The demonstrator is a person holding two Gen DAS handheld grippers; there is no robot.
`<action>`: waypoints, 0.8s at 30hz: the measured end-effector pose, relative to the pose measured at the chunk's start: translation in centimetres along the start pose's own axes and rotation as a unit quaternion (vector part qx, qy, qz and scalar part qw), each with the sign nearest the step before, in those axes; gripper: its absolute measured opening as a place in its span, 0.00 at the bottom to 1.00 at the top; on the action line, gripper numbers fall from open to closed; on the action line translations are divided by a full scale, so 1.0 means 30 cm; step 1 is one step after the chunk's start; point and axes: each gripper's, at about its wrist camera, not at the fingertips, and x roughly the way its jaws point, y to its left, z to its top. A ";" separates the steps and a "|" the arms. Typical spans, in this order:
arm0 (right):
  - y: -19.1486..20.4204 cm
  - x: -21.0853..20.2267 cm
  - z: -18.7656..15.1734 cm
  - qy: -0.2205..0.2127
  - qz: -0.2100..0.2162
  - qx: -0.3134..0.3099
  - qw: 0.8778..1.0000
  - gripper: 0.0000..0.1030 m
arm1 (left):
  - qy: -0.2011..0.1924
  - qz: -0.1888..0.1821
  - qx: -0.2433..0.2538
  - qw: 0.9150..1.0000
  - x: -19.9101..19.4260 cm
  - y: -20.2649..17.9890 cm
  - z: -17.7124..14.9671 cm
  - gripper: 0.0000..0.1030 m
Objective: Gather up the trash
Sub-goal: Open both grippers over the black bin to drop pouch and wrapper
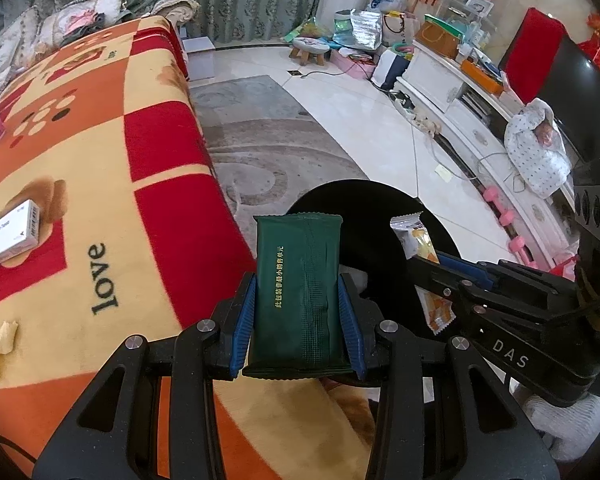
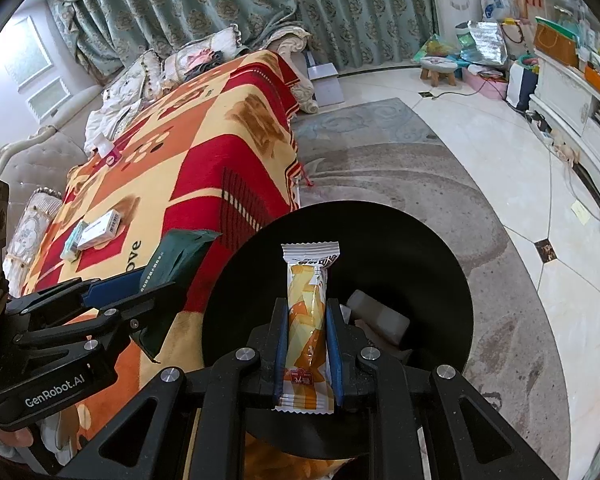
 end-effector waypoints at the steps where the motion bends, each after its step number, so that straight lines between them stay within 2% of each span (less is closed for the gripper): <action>1: -0.002 0.000 0.000 0.000 -0.001 0.001 1.000 0.16 | 0.000 0.000 0.001 1.000 0.001 -0.001 0.001 0.37; 22: -0.012 0.005 0.009 0.002 -0.013 0.007 1.000 0.17 | 0.001 -0.022 -0.011 1.000 -0.005 0.019 0.005 0.38; 24: -0.013 0.006 0.010 0.002 -0.016 0.008 1.000 0.20 | 0.001 -0.025 -0.010 1.000 -0.006 0.019 0.002 0.38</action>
